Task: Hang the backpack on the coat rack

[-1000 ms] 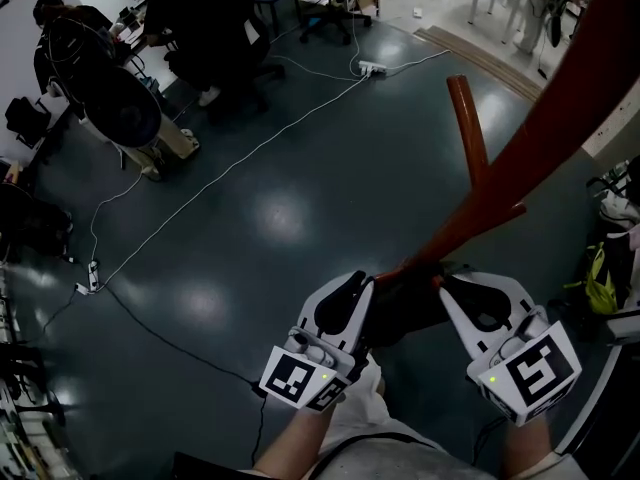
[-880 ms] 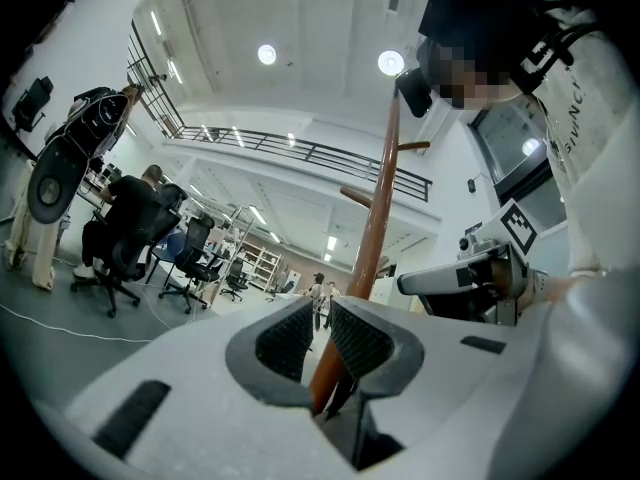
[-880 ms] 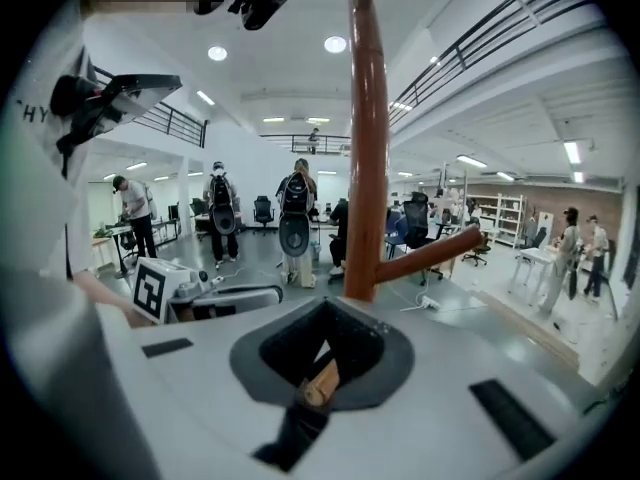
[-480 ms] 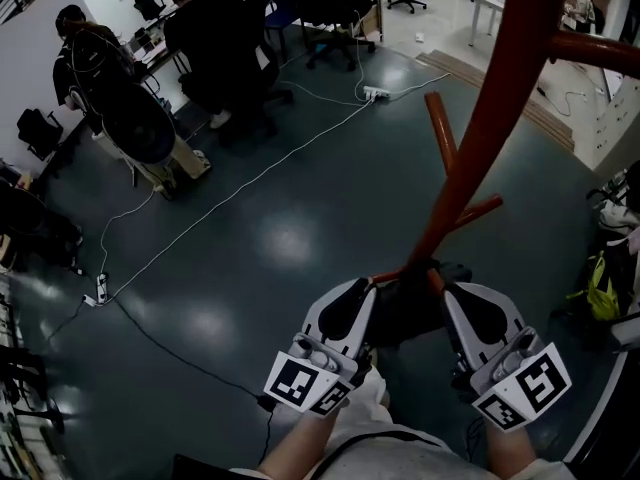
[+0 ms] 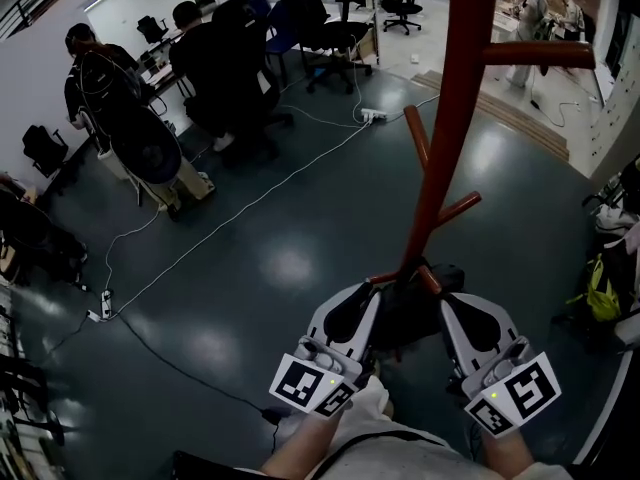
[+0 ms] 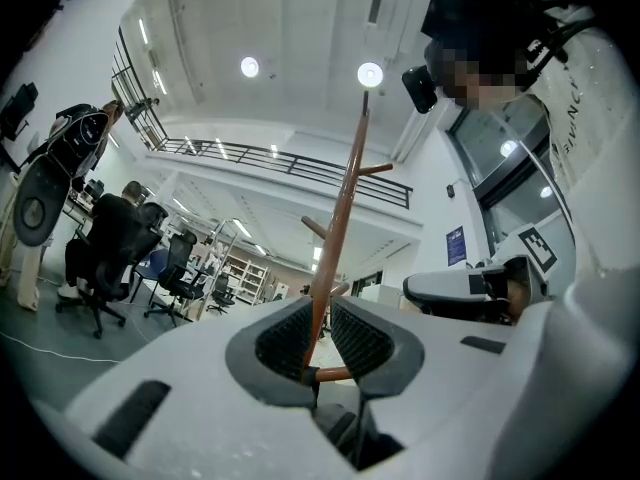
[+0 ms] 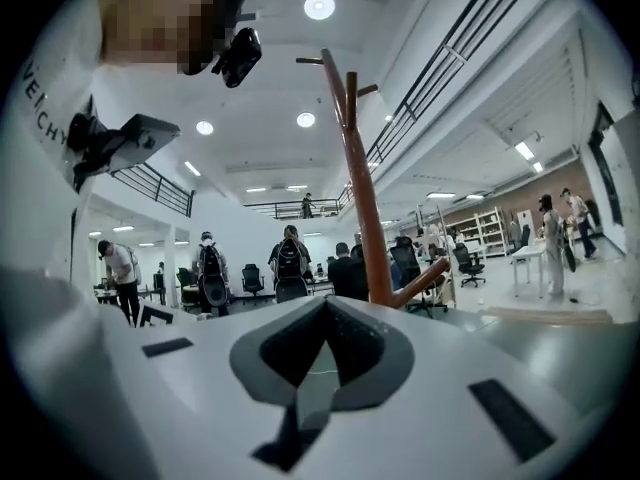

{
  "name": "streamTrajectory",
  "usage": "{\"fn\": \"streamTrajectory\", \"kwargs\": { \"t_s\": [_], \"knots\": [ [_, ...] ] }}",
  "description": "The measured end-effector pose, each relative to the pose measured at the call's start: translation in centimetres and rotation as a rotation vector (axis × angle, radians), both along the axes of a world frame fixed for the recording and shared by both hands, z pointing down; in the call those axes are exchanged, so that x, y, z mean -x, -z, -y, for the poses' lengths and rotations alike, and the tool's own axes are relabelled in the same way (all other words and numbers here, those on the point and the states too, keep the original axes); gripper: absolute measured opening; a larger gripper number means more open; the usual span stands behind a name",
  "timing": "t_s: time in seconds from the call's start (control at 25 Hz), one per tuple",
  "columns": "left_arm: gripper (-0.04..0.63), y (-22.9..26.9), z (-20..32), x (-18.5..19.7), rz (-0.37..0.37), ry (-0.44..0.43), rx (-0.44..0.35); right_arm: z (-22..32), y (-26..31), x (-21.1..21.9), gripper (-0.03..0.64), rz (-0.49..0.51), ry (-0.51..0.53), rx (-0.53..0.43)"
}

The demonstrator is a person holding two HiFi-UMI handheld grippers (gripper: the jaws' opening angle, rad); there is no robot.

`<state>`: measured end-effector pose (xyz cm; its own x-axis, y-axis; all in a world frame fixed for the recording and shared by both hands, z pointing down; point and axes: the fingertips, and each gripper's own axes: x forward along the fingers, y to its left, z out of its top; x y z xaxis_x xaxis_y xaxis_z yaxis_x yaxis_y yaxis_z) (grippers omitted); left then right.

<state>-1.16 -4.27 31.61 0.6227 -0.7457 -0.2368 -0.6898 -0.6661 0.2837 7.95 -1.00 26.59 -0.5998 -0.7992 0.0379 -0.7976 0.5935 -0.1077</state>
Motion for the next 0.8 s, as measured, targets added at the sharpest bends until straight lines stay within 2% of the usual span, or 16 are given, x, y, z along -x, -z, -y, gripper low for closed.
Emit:
{"fn": "streamTrajectory", "kwargs": {
  "t_s": [0.2,0.44,0.8],
  "knots": [
    [0.061,-0.4,-1.6,-0.8,0.004,-0.008,0.012,-1.5,-1.9,0.4,0.012,-0.083,0.015,0.038],
    [0.061,-0.9,-2.8,-1.4,0.008,-0.015,0.023,-2.8,-3.5,0.4,0.012,-0.136,0.031,0.069],
    [0.061,-0.9,-3.2,-2.3,0.007,-0.027,0.017,-3.3,-3.9,0.2,0.012,-0.147,0.019,0.082]
  ]
}}
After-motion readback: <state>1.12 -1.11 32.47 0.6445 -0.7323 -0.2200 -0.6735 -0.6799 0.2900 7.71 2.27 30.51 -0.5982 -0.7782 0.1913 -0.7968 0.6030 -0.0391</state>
